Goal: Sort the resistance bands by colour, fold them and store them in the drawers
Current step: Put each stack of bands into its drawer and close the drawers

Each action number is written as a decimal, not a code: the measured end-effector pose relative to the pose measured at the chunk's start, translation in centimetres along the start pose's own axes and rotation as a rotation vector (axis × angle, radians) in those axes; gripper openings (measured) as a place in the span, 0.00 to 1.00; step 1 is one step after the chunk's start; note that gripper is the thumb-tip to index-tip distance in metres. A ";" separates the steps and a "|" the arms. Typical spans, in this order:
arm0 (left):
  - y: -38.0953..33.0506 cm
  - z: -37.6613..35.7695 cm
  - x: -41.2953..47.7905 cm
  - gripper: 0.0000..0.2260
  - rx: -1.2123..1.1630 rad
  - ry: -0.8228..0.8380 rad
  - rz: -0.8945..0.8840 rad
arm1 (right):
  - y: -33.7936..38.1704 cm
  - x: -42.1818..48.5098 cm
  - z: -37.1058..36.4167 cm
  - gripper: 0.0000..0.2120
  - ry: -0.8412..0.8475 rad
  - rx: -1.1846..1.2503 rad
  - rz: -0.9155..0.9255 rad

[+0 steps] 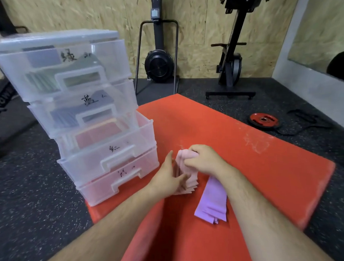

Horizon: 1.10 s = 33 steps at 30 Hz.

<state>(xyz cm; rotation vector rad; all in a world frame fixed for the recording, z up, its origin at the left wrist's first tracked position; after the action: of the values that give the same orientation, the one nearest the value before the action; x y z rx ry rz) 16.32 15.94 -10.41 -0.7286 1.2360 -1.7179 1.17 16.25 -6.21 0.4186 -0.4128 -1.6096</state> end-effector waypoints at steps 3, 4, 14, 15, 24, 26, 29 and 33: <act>-1.2 0.8 -0.4 0.33 -0.252 -0.020 -0.060 | 2.3 -1.2 2.6 0.09 -0.050 0.106 0.051; -1.7 1.3 -0.7 0.28 -0.273 -0.040 -0.080 | 3.1 -1.6 3.4 0.11 -0.062 0.144 0.060; -7.6 9.0 -7.4 0.12 -0.278 -0.146 -0.185 | 8.7 -5.0 7.7 0.13 -0.187 0.512 0.202; -8.0 10.2 -8.1 0.13 -0.233 -0.193 -0.205 | 9.2 -5.1 7.5 0.16 -0.181 0.533 0.224; -11.2 19.9 -12.2 0.13 0.169 -0.573 -0.416 | 17.6 -3.0 5.6 0.11 -0.206 0.361 0.391; -11.4 21.1 -11.5 0.13 0.106 -0.571 -0.356 | 19.3 -1.2 5.7 0.10 -0.251 0.250 0.372; -11.4 22.2 -9.9 0.18 0.165 -0.599 -0.270 | 21.0 1.5 5.7 0.07 -0.263 0.054 0.339; -9.8 22.6 -7.4 0.19 0.385 -0.558 -0.106 | 21.0 5.2 4.3 0.10 -0.110 -0.144 0.282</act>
<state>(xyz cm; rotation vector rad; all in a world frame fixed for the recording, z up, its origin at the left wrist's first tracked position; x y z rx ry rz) 35.53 14.10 6.65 -0.9592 0.4768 -1.6138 16.76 9.54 7.89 0.1551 -0.4161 -1.3799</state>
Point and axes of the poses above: each hand's wrist, its own x-axis towards the middle knuckle, its own z-axis out of the back of the hand, y = z × x, the point moved 4 cm from there along x, towards the middle knuckle, and after that the axes turned 14 degrees about -x, right-handed, at the moved point
